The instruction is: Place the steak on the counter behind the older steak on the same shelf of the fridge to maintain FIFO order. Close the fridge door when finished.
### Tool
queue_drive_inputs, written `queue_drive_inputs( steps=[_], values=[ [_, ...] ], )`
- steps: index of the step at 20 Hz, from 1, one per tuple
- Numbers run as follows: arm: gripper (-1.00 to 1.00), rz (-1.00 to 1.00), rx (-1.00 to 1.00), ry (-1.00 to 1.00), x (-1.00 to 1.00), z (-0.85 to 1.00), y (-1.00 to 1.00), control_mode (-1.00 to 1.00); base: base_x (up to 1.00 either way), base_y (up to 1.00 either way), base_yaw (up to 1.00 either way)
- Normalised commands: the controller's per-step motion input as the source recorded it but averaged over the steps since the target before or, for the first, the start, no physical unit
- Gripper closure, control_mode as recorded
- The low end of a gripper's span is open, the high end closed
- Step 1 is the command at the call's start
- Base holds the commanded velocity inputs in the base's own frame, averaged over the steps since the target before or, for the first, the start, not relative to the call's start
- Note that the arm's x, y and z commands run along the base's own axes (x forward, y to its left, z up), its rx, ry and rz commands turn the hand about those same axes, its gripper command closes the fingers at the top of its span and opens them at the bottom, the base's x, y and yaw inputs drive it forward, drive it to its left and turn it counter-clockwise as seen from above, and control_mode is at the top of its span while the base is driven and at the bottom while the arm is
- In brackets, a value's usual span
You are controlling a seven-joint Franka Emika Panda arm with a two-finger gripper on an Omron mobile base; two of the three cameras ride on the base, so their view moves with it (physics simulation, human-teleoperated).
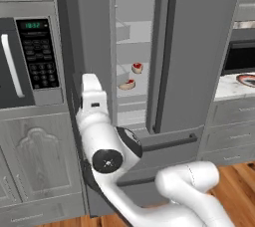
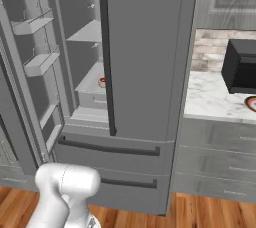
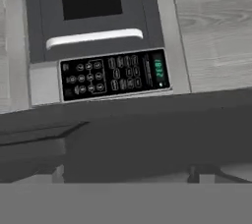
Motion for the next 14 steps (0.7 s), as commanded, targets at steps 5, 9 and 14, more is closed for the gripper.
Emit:
queue_drive_inputs(
  steps=[5,9,14],
  values=[
    [-1.0,-0.15,-0.44,0.43,0.26,-0.49,1.0,-1.0,0.0,0.0,0.0],
    [-1.0,-0.13,-0.24,0.2,0.37,-0.77,0.89,-1.0,0.0,0.0,0.0],
    [-1.0,-0.06,-0.02,0.0,0.16,-0.58,0.24,-1.0,0.0,0.0,0.0]
  ],
)
